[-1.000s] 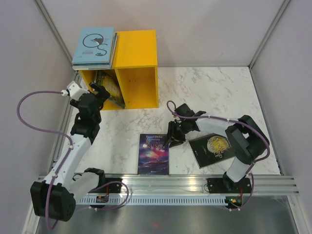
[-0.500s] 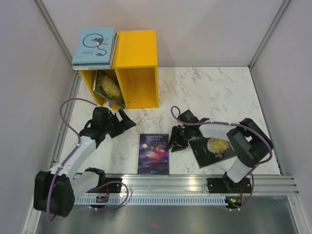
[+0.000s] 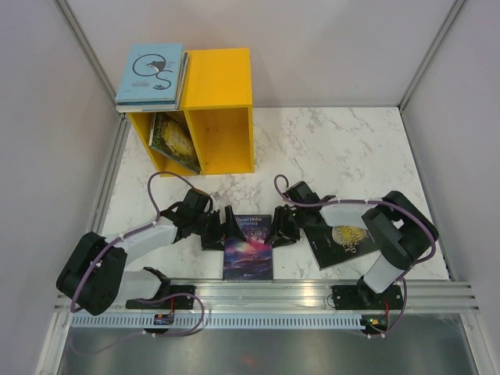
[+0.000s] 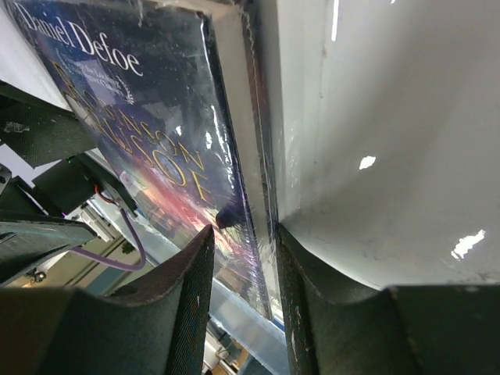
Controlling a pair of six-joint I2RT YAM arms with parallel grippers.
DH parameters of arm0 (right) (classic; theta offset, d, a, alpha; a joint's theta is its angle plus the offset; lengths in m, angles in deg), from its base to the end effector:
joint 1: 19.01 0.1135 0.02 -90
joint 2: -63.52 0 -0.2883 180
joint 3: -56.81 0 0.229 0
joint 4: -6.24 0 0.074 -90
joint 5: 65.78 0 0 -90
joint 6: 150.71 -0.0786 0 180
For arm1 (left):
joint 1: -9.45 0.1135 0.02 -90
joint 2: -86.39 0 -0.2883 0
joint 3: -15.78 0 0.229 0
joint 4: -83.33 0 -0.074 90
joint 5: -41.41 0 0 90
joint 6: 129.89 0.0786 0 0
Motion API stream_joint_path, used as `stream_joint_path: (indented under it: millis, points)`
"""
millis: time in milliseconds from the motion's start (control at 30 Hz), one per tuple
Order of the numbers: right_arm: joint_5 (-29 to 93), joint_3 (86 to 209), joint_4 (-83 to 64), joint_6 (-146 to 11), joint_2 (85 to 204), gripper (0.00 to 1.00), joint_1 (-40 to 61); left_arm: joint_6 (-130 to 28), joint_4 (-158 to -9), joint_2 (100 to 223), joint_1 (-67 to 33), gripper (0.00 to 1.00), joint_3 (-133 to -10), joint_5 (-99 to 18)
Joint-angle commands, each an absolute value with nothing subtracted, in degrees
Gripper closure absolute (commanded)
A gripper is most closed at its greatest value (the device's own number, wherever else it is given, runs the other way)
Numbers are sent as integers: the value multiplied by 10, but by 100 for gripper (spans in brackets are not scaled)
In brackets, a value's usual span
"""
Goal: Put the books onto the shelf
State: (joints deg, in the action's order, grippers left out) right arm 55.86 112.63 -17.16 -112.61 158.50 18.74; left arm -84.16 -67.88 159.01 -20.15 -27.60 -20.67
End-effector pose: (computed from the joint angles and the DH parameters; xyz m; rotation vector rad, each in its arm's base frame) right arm 0.2021 0.2086 0.1310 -0.1576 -2.8934 -1.0785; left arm 0.1641 -0.1356 0.1551 -0.1597 2.8025 -1.0383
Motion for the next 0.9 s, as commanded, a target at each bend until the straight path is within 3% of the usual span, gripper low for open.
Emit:
stream_joint_path:
  millis: [0,167,300,400,567,767,867]
  points:
    - [527,1109,-164,-1122,1611,57,196,-885,-762,1607,-224,1,-249,-169]
    - [524,1107,-150,-1130,1625,57,208,-922,-865,1612,-235,1,-232,-147]
    - [522,1102,-148,-1133,1623,58,215,-825,-682,1602,-235,2,-300,-250]
    - [517,1089,-146,-1134,1618,58,217,-809,-664,1592,-235,3,-304,-278]
    - [520,1079,-133,-1141,1624,58,218,-852,-743,1573,-239,27,-274,-245]
    - [520,1080,-131,-1144,1626,58,220,-924,-905,1557,-253,38,-232,-191]
    - [521,1078,-129,-1148,1623,58,220,-946,-950,1565,-266,39,-234,-170]
